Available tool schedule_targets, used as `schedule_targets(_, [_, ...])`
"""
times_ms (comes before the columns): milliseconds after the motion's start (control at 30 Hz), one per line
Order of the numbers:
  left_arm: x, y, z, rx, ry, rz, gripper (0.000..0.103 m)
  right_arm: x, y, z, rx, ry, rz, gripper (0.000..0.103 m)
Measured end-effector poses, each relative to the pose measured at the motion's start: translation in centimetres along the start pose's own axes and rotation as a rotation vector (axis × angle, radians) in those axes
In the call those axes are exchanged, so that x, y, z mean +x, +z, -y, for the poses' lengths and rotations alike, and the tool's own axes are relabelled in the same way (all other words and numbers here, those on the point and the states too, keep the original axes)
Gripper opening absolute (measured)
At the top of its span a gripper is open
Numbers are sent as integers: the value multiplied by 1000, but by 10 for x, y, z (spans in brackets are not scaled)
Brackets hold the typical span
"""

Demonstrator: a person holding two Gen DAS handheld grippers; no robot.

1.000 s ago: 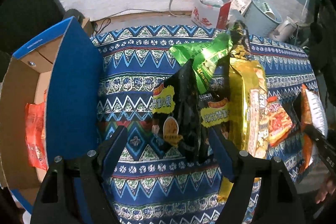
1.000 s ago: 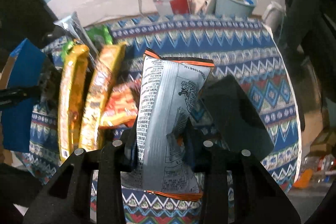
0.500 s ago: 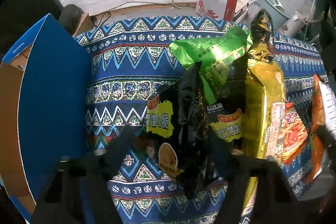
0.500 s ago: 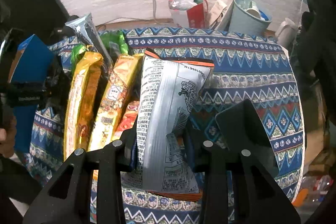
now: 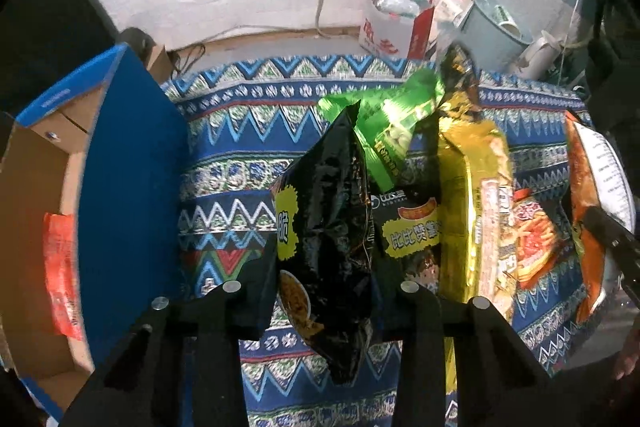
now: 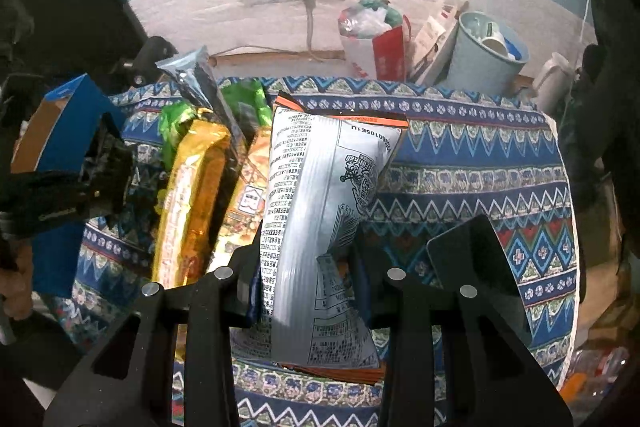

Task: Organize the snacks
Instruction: 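Grasp the black snack bag with the left tool while the right tool holds the white bag, then carry the black bag into the box with the left tool while the right tool carries the white bag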

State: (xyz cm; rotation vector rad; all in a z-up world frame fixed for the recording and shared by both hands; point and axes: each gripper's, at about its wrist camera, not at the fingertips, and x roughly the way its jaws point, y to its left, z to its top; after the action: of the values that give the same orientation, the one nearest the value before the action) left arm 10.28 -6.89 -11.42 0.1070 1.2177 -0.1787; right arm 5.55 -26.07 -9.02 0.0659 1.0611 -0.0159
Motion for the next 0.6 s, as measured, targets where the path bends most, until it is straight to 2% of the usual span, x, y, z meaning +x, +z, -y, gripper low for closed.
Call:
schedule_targets(267, [-38,-11,-14,12,-11,74,38,-16,10,-24,-38,14,47,34])
schedule_targets(600, [-80,-22,-38,-20,-41,152,38,-27,26,-69,-99,49,82,34])
